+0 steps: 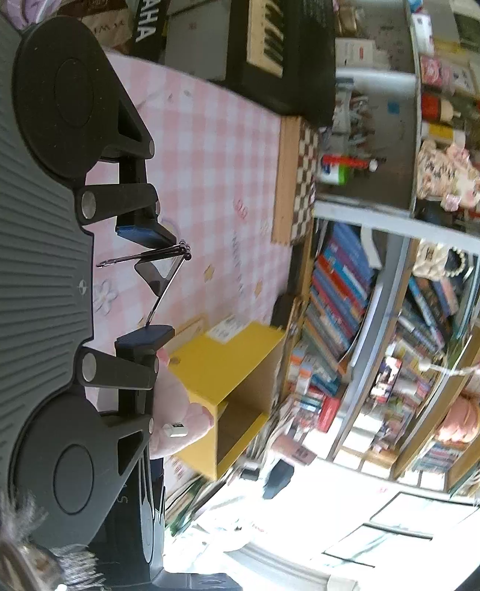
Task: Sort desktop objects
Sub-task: 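Carry the binder clip and plush pig toward the yellow box with both tools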
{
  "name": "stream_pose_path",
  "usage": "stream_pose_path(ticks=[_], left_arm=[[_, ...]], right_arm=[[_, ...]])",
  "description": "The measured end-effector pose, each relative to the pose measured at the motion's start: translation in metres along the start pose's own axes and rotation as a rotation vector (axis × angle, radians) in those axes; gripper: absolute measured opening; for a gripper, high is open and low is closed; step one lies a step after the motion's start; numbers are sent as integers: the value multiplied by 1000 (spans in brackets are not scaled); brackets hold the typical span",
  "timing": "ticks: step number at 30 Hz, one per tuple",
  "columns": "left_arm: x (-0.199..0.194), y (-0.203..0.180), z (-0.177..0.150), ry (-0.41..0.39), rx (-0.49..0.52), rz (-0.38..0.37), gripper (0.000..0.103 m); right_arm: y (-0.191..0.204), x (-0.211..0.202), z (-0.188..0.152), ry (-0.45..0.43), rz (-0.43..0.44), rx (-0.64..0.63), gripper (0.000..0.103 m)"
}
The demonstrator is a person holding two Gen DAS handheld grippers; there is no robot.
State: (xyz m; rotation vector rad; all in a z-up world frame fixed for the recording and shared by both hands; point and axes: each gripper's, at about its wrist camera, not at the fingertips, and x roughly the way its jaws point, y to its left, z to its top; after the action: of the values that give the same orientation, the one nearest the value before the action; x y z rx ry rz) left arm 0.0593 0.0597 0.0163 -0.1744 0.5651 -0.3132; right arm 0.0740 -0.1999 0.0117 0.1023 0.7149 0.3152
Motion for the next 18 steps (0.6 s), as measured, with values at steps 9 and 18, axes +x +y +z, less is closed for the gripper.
stream_pose_path(ticks=[9,18], left_arm=[[8,-29,-10,50,59,-138,43],[23,-61,-15,94,132,-258,43]], right_arm=[[-19,-32,-21,-7,-105,72,92],[-43,-54,-37,-9,-197,158,92]])
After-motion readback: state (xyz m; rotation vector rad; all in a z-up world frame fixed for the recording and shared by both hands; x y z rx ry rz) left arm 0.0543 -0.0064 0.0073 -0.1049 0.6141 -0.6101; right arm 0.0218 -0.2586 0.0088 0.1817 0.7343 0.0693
